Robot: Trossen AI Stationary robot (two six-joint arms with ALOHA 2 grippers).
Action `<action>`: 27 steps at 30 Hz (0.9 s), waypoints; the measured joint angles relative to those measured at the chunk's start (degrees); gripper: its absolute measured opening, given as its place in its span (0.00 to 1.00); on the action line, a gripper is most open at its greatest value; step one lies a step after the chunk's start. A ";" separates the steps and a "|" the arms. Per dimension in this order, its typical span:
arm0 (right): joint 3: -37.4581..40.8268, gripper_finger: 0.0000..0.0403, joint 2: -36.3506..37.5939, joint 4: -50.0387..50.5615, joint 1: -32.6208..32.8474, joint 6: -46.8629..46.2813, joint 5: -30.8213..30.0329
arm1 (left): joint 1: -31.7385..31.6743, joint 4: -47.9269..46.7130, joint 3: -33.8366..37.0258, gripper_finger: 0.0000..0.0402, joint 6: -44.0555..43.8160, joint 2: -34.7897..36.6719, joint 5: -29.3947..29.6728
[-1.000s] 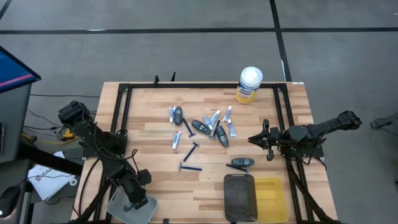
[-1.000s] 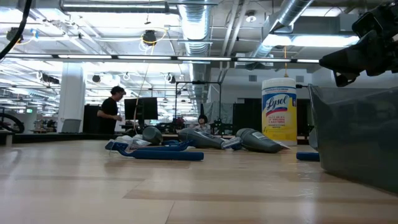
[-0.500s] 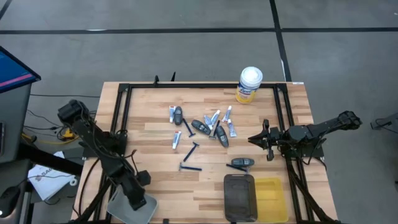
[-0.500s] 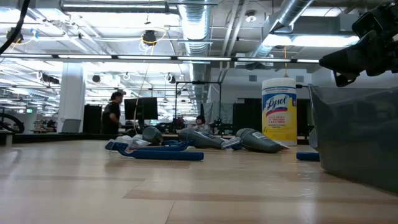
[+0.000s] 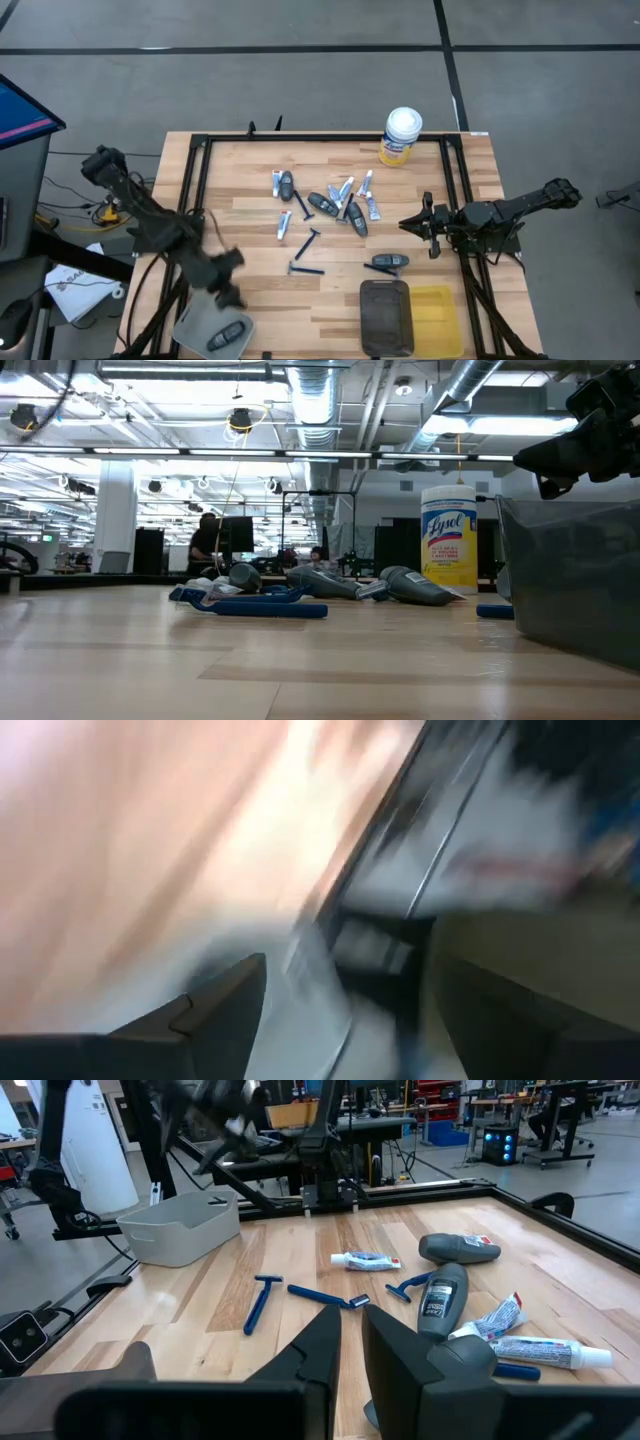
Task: Pick & Place Travel size toiletries
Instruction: Put the deodorant into the gray bin
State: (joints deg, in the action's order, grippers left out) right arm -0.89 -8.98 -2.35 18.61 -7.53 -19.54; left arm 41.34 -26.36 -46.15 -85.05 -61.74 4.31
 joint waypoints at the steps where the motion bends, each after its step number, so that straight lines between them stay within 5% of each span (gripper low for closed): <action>1: -0.01 0.10 -0.02 0.00 0.00 0.00 0.01 | -1.35 0.62 0.00 0.69 1.62 1.79 4.12; 6: -0.02 0.10 0.00 0.00 0.00 0.00 0.01 | -10.74 0.78 0.00 0.67 14.04 7.80 20.42; 10: 0.00 0.10 -0.01 0.02 0.00 0.00 0.01 | -21.71 0.95 0.00 0.65 22.23 7.54 25.51; 18: 0.00 0.10 0.01 0.03 0.00 0.00 0.01 | -41.99 2.57 -1.03 0.65 26.66 -3.36 21.71; 27: -0.02 0.10 0.00 0.08 0.00 0.00 0.01 | -50.78 1.34 -7.57 0.65 31.03 -21.31 13.65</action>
State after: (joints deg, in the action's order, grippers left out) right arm -0.90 -8.97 -2.26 18.61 -7.53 -19.53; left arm -9.43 -25.02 -53.73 -54.01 -83.05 17.96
